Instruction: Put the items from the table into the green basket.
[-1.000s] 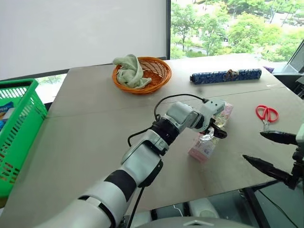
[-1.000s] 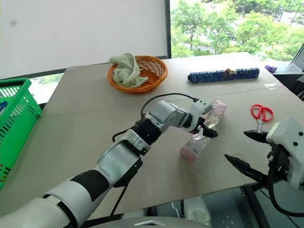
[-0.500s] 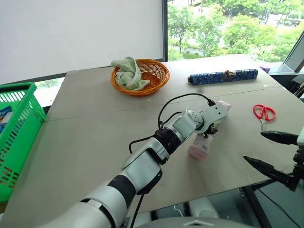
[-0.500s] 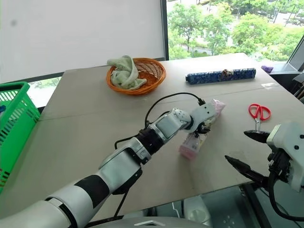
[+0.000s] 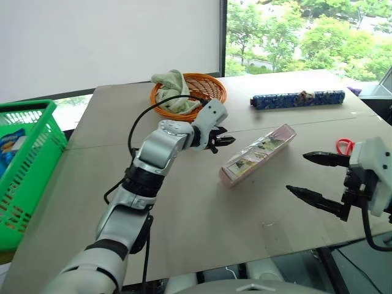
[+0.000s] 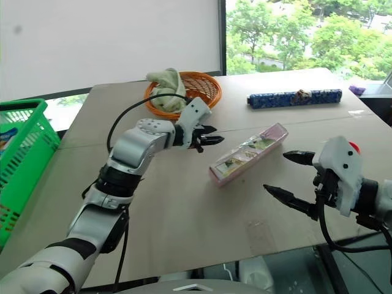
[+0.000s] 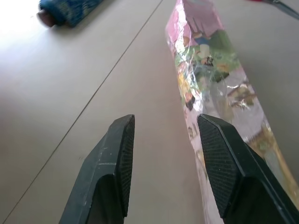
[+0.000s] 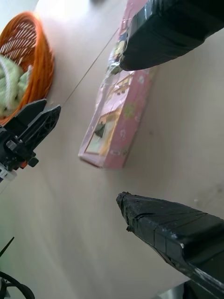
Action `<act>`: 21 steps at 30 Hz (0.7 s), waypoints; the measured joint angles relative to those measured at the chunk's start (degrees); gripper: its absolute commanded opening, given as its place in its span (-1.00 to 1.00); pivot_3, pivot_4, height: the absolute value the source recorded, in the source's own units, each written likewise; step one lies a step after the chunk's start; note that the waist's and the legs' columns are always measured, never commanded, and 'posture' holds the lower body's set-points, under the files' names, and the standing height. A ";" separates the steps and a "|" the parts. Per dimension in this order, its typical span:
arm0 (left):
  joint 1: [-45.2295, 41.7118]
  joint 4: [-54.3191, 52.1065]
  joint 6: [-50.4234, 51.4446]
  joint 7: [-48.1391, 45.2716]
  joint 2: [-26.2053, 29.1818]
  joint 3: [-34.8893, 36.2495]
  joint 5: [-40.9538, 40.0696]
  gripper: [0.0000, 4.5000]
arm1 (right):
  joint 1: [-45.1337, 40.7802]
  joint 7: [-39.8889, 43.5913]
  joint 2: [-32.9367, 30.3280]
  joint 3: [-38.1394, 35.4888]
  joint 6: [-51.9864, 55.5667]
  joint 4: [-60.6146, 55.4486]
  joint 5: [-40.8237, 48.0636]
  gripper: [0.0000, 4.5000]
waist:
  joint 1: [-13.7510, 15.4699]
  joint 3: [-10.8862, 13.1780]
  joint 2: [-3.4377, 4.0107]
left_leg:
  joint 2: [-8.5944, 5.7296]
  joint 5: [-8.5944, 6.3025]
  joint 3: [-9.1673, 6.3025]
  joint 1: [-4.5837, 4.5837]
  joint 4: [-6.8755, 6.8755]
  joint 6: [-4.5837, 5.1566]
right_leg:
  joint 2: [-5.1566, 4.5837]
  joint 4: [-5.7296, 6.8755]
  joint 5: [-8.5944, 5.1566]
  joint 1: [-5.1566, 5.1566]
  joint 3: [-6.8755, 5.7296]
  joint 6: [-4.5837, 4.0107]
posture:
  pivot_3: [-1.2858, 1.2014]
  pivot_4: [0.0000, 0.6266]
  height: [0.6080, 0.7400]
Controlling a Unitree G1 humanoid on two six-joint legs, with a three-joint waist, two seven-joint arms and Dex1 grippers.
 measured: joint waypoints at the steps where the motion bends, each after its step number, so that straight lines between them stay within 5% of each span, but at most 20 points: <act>1: 0.87 -1.41 3.26 -0.69 -0.09 2.19 -2.42 0.34 | -1.27 0.46 -0.02 1.87 -0.56 1.16 -0.92 1.00 | 1.14 0.01 -0.02 | -0.02 0.00 0.01 -0.03 0.06 0.00 | -0.02 0.00 0.00 0.01 0.01 0.00 | -0.01 -1.00 1.00; 5: 1.24 -6.16 12.40 -1.86 -2.30 5.09 -10.15 0.98 | -5.77 1.57 0.01 6.30 -1.45 4.07 -2.28 1.00 | 4.99 0.05 -0.07 | -0.12 -0.03 -0.02 -0.11 0.29 0.06 | -0.08 -0.03 0.02 0.05 0.00 0.03 | -0.02 -1.00 1.00; 12: -4.96 -1.72 13.14 0.39 -8.35 -2.48 -10.32 0.98 | -3.86 2.77 -0.10 5.17 -1.58 3.80 -3.30 1.00 | 6.37 0.04 -0.09 | -0.13 -0.05 0.12 -0.09 0.35 0.10 | -0.05 -0.02 0.17 0.11 0.17 0.02 | -0.09 -1.00 1.00; 21: -9.91 18.38 0.31 0.76 -14.70 -15.44 -2.17 0.98 | 3.23 0.59 -0.03 -3.26 1.56 -1.32 -1.02 1.00 | 2.94 0.01 -0.03 | -0.03 -0.11 0.50 -0.04 0.34 0.19 | 0.06 -0.01 0.18 -0.05 0.48 0.07 | -0.17 -1.00 1.00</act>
